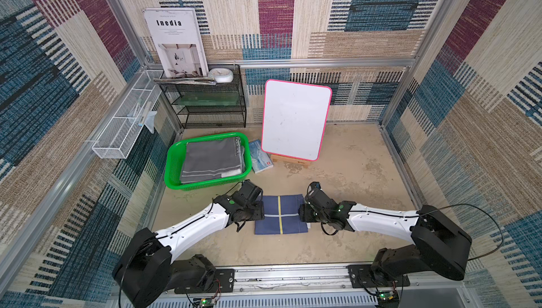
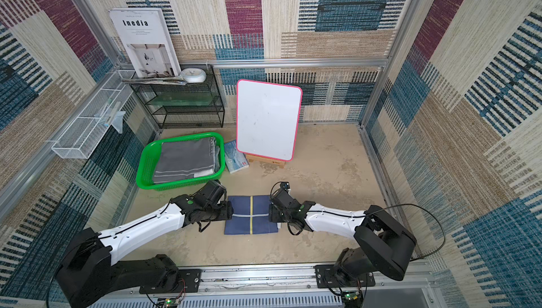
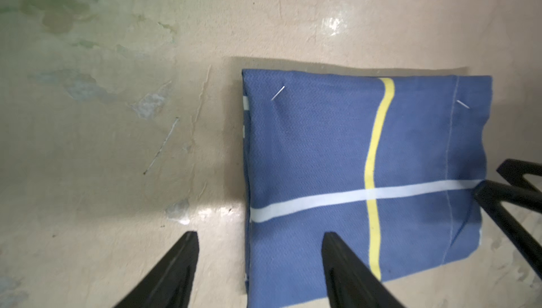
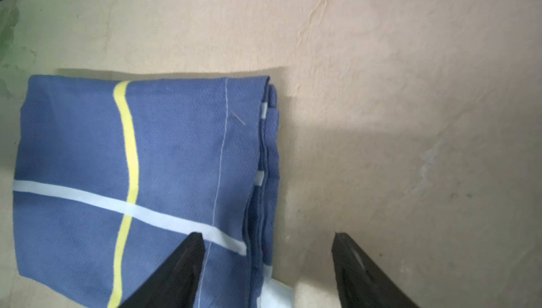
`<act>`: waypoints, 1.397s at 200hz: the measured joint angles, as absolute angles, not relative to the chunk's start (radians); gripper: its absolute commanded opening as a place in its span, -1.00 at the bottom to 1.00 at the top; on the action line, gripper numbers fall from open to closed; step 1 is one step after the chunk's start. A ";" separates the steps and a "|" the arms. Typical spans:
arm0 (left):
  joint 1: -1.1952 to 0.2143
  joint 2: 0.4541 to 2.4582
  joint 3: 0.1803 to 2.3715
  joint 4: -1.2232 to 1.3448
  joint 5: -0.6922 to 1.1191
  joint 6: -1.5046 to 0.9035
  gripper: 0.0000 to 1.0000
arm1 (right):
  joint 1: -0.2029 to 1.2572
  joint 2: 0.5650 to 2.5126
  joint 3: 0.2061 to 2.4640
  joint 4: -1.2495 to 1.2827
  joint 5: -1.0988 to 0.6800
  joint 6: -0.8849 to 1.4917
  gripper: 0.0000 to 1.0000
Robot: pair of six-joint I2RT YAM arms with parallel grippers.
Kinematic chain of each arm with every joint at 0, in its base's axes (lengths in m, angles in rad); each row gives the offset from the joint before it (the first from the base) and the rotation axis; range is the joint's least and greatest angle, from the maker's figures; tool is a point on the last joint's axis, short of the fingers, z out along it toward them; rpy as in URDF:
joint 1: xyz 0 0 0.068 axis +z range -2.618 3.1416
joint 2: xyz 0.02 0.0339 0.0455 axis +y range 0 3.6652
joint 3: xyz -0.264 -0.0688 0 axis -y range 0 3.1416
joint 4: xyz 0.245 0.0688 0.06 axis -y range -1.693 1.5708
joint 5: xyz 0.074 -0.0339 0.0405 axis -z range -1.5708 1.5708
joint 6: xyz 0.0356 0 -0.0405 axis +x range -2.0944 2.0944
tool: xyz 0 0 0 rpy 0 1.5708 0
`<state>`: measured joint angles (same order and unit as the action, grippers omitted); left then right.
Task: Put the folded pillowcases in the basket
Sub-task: Move the pillowcase to the center of the board, then pick up the pillowcase at the center of the board.
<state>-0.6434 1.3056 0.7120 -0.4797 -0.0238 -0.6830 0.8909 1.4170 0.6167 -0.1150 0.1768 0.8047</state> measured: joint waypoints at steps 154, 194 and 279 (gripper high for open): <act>-0.643 1.368 0.646 -0.370 0.003 -0.750 -0.74 | 0.905 1.518 0.637 0.004 0.067 0.860 -0.85; -0.643 1.279 0.649 -0.410 -0.043 -0.756 -0.98 | 0.921 1.504 0.669 -0.023 0.068 0.862 -1.00; -0.628 1.065 0.855 -0.632 -0.251 -0.722 -1.00 | 0.947 1.437 0.891 -0.146 0.128 0.811 -1.00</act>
<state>-0.6281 1.0653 0.8551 -0.6315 -0.2508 -0.7216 0.9474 1.4372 0.8913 -0.1459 0.1276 0.8112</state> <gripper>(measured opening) 0.071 0.077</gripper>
